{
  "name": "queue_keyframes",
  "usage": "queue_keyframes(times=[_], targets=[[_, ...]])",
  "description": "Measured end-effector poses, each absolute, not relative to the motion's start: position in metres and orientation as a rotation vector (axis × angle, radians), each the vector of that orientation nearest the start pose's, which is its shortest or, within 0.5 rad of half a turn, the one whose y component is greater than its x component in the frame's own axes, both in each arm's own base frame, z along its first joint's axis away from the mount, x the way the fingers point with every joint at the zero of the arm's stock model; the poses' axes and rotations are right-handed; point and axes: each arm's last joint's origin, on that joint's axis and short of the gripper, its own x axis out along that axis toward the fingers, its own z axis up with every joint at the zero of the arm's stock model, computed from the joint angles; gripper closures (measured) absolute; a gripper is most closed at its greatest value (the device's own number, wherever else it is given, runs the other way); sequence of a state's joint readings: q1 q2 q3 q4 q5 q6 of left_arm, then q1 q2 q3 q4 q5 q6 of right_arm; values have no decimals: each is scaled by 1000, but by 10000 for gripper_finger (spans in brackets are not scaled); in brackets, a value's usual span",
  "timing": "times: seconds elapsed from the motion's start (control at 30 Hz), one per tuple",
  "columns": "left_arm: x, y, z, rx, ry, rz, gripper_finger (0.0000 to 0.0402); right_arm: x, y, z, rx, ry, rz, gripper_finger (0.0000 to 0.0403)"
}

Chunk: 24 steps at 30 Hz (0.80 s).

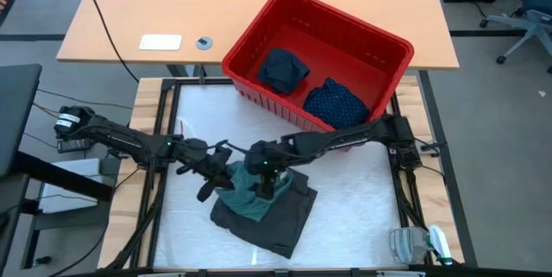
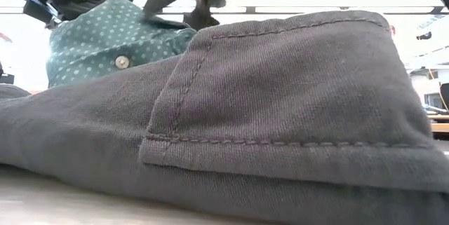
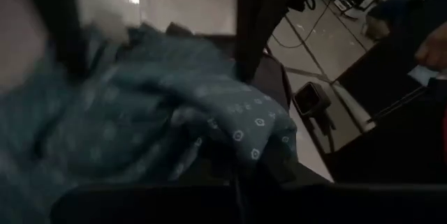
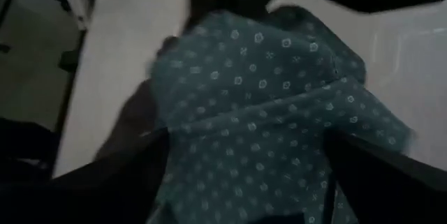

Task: Fold laundry
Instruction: Stack the dark green polo on top of the dark blue shorts

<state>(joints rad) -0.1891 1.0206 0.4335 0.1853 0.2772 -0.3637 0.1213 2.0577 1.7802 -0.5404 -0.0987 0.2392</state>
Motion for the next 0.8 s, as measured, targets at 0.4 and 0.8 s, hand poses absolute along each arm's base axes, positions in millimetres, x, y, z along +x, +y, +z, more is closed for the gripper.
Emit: queue_keyframes(times=[0.4, 0.8], targets=[[207, -42, 214, -210, 340, -357, 385, 477, 45, 236, 384, 805, 185, 77], [203, -21, 224, -464, 301, -218, 313, 475, 28, 246, 678, 820, 88, 315]])
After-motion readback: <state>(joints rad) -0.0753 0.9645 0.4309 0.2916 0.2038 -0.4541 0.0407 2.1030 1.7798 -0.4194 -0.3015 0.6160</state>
